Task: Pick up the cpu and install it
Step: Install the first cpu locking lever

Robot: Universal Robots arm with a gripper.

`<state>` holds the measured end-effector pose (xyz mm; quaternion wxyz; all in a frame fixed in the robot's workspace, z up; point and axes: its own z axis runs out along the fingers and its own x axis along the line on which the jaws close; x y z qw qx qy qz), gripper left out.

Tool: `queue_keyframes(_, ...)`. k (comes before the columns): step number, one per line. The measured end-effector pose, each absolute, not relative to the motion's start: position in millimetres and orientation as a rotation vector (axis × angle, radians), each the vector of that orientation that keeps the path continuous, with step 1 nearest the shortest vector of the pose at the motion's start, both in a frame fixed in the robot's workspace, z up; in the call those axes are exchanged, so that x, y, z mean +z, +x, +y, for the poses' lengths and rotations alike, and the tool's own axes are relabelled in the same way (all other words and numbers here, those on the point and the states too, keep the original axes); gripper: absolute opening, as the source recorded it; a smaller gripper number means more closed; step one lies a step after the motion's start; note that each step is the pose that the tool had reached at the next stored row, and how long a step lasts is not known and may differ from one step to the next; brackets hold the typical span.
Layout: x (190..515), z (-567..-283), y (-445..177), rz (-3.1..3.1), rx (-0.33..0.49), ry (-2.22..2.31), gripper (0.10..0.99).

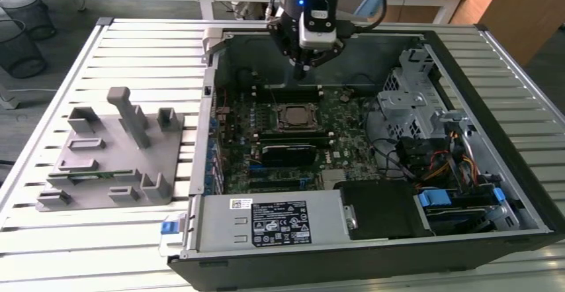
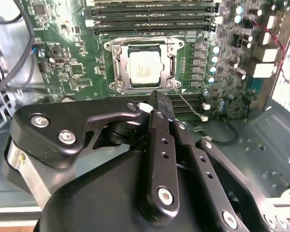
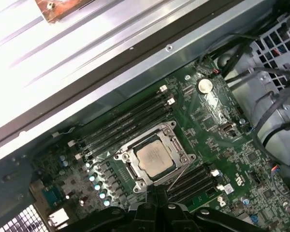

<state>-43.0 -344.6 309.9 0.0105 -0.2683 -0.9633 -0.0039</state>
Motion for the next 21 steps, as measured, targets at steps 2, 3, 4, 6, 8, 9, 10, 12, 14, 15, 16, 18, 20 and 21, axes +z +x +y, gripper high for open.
queue_keyframes(2, 309.9, -344.6, -43.0, -3.018, -0.012, -0.794, 0.106)
queue_keyframes(3, 309.8, -344.6, -43.0, -3.024, -0.011, -0.771, 0.106)
queue_keyframes(4, 309.8, -344.6, -43.0, -3.03, -0.011, -0.748, 0.106)
queue_keyframes(6, 309.7, -344.6, -43.0, -3.039, -0.011, -0.708, 0.106)
queue_keyframes(8, 309.7, -344.6, -43.0, -3.048, -0.01, -0.669, 0.106)
queue_keyframes(9, 309.7, -344.6, -43.0, -3.052, -0.01, -0.648, 0.106)
queue_keyframes(10, 309.7, -344.6, -43.0, -3.056, -0.01, -0.627, 0.106)
queue_keyframes(12, 309.6, -344.6, -43.0, -3.065, -0.009, -0.585, 0.106)
queue_keyframes(14, 309.5, -344.6, -43.0, -3.073, -0.009, -0.541, 0.106)
queue_keyframes(15, 309.5, -344.6, -43.0, -3.077, -0.009, -0.52, 0.106)
queue_keyframes(16, 309.5, -344.6, -43.0, -3.08, -0.008, -0.5, 0.106)
queue_keyframes(18, 309.2, -344.5, -43.0, -3.086, -0.008, -0.464, 0.106)
queue_keyframes(20, 308.9, -344.6, -43.1, -3.092, -0.008, -0.435, 0.106)
queue_keyframes(21, 308.8, -344.6, -43.3, -3.095, -0.008, -0.425, 0.106)
